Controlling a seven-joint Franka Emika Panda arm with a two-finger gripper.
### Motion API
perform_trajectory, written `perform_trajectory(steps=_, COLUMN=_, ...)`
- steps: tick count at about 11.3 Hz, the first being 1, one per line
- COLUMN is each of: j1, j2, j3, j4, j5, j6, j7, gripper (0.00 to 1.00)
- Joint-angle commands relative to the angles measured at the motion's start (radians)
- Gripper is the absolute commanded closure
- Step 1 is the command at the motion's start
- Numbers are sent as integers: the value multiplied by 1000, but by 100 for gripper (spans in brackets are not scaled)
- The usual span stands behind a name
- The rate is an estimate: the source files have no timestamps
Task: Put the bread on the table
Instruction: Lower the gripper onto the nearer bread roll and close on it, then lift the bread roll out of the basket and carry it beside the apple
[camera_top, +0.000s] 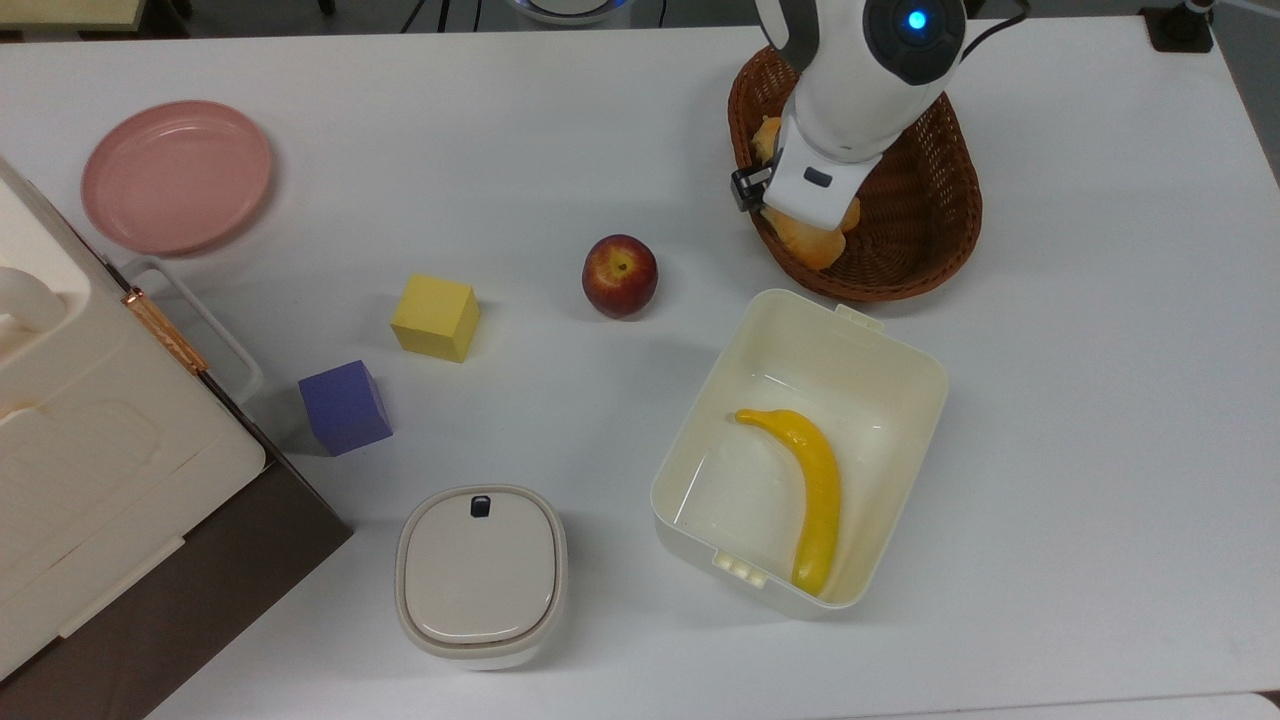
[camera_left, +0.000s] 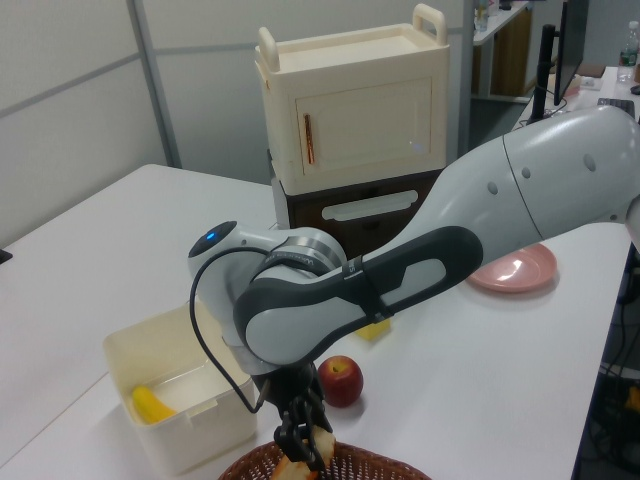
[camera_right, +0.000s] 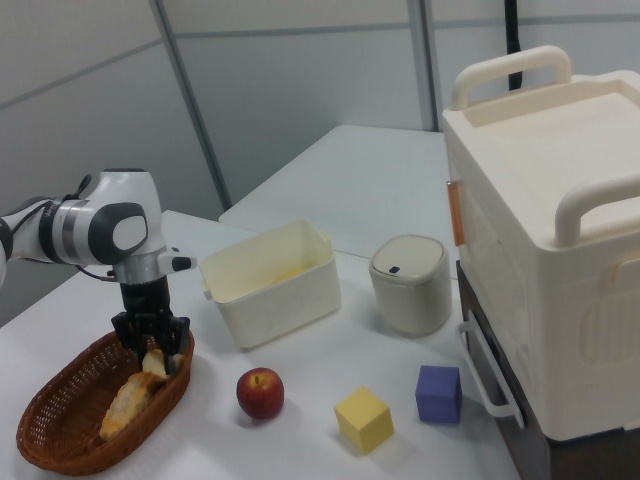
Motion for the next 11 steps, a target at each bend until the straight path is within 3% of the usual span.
perform_trajectory(steps=1, j1=40, j2=2, j3=-15, j4=8, j5=-20, j6=24, j7=46, gripper=65)
perform_trajectory(steps=6, j1=20, j2=-122, j3=-27, j4=27, j5=-17, j6=-89, j7=42, gripper=64)
perform_trajectory(steps=11, j1=-92, j2=-169, j3=-27, j4=63, j5=-17, j6=-210, j7=31, gripper=63)
